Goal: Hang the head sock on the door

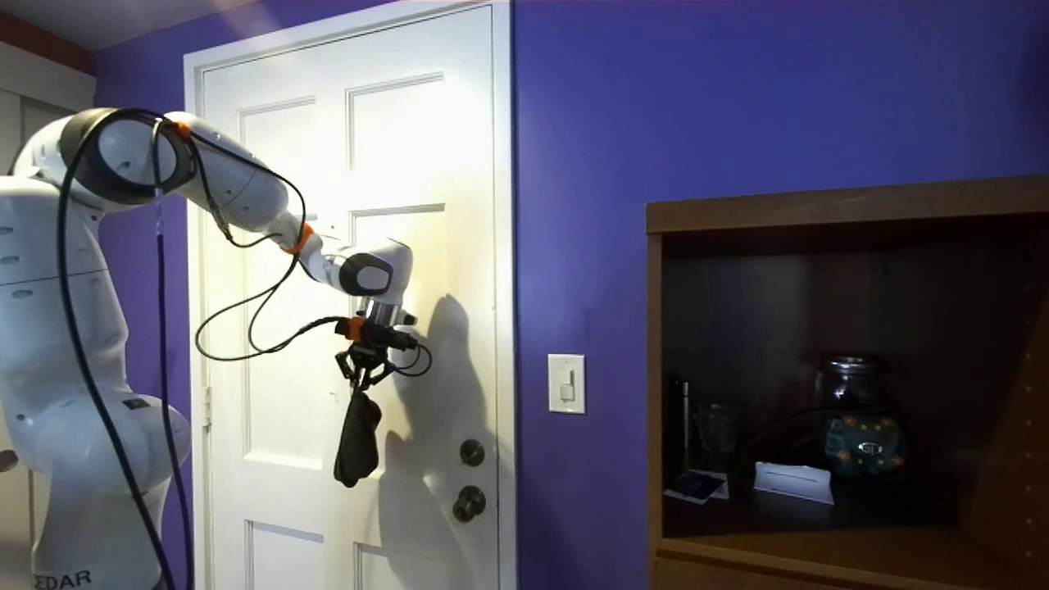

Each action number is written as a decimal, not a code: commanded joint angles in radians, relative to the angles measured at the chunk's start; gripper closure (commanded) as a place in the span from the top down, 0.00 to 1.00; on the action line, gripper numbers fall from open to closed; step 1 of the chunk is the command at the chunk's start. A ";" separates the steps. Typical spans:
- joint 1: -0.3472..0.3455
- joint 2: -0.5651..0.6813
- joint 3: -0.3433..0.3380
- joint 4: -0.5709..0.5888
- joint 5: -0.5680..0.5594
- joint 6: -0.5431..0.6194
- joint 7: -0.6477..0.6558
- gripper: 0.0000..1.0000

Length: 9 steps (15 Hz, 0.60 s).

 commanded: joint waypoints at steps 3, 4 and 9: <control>0.009 0.000 0.003 -0.003 0.000 0.001 -0.002 0.06; 0.009 0.000 0.001 -0.003 0.000 0.001 -0.004 0.06; 0.022 -0.025 0.045 -0.050 0.004 0.108 0.126 0.02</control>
